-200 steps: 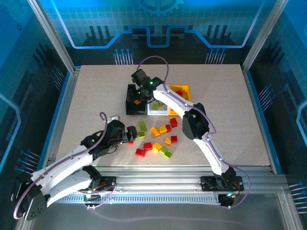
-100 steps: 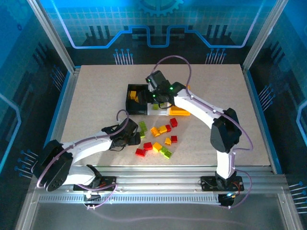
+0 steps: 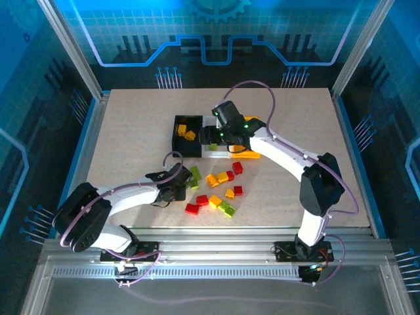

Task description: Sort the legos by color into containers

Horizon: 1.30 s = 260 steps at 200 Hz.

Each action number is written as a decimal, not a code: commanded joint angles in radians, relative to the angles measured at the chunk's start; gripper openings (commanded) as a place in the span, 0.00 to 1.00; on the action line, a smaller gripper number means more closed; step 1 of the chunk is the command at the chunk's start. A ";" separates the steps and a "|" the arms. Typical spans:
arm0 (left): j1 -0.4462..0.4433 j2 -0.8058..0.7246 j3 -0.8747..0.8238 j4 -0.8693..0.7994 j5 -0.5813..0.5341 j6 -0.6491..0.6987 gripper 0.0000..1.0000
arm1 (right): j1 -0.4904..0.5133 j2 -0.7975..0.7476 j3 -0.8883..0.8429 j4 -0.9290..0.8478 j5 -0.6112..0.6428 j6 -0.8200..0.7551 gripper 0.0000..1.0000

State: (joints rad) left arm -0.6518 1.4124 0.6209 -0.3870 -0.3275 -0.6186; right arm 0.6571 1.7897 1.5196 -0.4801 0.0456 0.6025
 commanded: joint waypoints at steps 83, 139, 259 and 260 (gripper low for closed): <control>-0.062 -0.128 0.203 -0.018 0.085 0.024 0.26 | -0.100 -0.284 -0.297 0.048 0.085 0.079 0.69; -0.083 0.241 0.633 0.101 0.150 0.127 0.26 | -0.220 -0.481 -0.543 0.001 0.130 0.129 0.70; -0.078 0.917 1.422 -0.025 0.148 0.220 0.33 | -0.313 -0.653 -0.727 -0.028 0.084 0.114 0.70; -0.077 0.919 1.424 -0.025 0.148 0.220 0.34 | -0.313 -0.654 -0.728 -0.027 0.082 0.115 0.70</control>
State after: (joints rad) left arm -0.7303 2.2776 1.9598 -0.3412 -0.1780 -0.4187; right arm 0.3630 1.1603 0.8066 -0.5007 0.1413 0.7116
